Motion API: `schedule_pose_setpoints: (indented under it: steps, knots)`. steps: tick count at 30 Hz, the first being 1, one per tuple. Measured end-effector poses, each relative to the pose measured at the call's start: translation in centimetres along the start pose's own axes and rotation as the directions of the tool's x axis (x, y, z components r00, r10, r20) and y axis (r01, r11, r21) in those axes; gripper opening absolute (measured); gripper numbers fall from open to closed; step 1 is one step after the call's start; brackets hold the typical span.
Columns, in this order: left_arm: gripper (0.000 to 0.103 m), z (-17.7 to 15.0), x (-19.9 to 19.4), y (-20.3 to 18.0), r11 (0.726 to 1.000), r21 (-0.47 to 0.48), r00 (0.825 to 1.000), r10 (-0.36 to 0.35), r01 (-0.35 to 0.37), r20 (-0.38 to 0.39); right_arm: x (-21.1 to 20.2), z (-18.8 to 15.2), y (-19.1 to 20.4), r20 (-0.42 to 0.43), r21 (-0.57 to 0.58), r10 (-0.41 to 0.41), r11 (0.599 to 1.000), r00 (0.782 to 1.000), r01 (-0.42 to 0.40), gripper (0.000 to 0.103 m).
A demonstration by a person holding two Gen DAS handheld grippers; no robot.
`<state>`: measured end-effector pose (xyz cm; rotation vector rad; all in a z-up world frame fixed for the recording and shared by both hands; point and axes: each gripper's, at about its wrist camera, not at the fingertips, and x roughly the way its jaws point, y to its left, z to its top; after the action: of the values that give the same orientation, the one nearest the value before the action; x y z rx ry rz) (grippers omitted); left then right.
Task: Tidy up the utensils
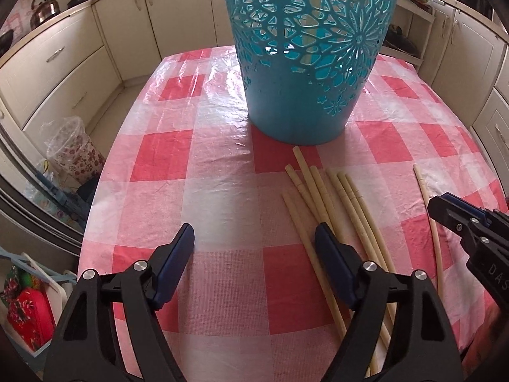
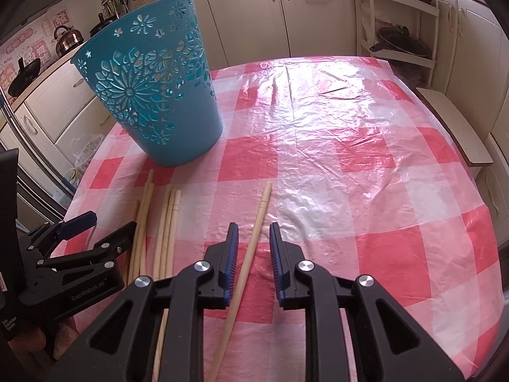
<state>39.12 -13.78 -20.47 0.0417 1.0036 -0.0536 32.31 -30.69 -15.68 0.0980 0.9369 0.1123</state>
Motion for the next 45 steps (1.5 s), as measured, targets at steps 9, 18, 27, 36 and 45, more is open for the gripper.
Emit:
schedule_pose_setpoints:
  steps: [9, 18, 27, 36, 45]
  knots:
    - [0.036, 0.0, -0.5, -0.9, 0.988, 0.117, 0.995, -0.099, 0.098, 0.005, 0.0, 0.0, 0.0, 0.000, 0.006, -0.002, 1.000, 1.000, 0.002, 0.021]
    - [0.017, 1.9, 0.2, -0.9, 0.872, 0.418, 0.967, -0.234, 0.256, -0.104, -0.3, 0.1, -0.3, 0.006, 0.027, -0.009, 1.000, 1.000, 0.009, 0.026]
    - [0.005, 2.1, 0.0, -1.0, 0.749, 0.639, 0.984, -0.137, 0.178, -0.114, -0.2, 0.1, -0.6, 0.004, 0.043, -0.010, 0.999, 1.000, 0.009, 0.027]
    - [0.015, 1.4, -0.2, 0.6, 0.848, 0.517, 0.993, -0.088, 0.115, -0.076, -0.1, 0.2, -0.5, 0.000, 0.039, -0.014, 0.999, 1.000, 0.014, 0.027]
    - [0.005, 0.8, -0.4, -0.5, 0.837, 0.545, 0.998, -0.030, 0.059, -0.061, -0.1, 0.1, -0.3, 0.005, 0.028, -0.029, 0.999, 1.000, 0.029, 0.027]
